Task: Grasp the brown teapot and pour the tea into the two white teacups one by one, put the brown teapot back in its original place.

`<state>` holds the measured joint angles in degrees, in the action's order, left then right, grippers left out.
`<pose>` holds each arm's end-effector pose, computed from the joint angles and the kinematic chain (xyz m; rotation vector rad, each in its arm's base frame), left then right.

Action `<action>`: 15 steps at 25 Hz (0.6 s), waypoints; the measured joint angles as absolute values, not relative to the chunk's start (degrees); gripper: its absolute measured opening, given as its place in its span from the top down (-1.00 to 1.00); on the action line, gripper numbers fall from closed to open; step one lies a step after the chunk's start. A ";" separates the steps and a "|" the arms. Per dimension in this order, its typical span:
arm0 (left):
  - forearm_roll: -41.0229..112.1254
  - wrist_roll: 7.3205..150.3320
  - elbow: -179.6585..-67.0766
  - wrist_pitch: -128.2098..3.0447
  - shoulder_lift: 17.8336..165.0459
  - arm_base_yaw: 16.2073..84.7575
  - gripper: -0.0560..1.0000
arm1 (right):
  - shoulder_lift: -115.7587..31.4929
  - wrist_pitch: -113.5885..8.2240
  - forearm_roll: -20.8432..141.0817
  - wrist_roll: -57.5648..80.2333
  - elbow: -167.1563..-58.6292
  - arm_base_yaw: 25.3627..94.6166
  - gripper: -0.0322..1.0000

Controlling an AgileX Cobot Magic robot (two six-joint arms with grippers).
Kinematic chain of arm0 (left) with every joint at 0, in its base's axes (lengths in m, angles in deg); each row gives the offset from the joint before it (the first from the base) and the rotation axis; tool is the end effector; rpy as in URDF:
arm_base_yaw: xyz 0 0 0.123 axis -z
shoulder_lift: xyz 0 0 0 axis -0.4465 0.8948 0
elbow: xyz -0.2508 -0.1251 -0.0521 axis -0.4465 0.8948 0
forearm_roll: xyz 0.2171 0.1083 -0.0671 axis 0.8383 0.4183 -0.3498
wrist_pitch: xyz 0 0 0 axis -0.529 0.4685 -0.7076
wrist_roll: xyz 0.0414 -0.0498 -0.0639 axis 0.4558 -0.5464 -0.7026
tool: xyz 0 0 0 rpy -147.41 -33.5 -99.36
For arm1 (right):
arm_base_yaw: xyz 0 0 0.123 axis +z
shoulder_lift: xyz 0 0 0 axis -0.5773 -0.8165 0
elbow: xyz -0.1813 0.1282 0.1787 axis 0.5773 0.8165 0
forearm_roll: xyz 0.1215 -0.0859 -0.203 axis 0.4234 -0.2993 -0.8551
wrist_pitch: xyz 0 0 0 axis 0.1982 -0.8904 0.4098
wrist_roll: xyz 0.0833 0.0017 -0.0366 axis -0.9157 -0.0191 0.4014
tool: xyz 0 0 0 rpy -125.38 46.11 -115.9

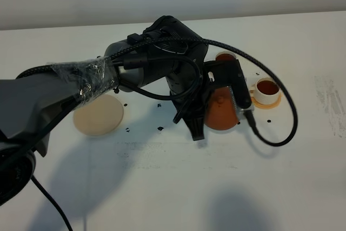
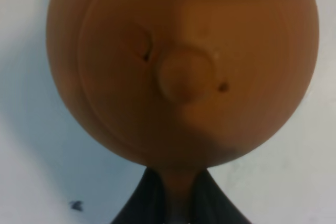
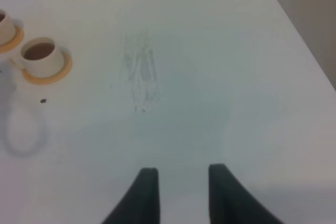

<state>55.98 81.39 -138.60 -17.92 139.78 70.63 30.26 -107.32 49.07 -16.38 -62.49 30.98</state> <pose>0.3306 -0.3090 0.1865 1.8732 2.0653 0.1139 -0.0077 -0.0039 0.2786 0.1707 2.0836 -0.0603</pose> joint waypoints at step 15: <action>53.25 66.00 -138.53 -15.54 142.95 70.63 0.72 | 30.26 -107.32 49.07 -16.38 -62.49 30.98 0.50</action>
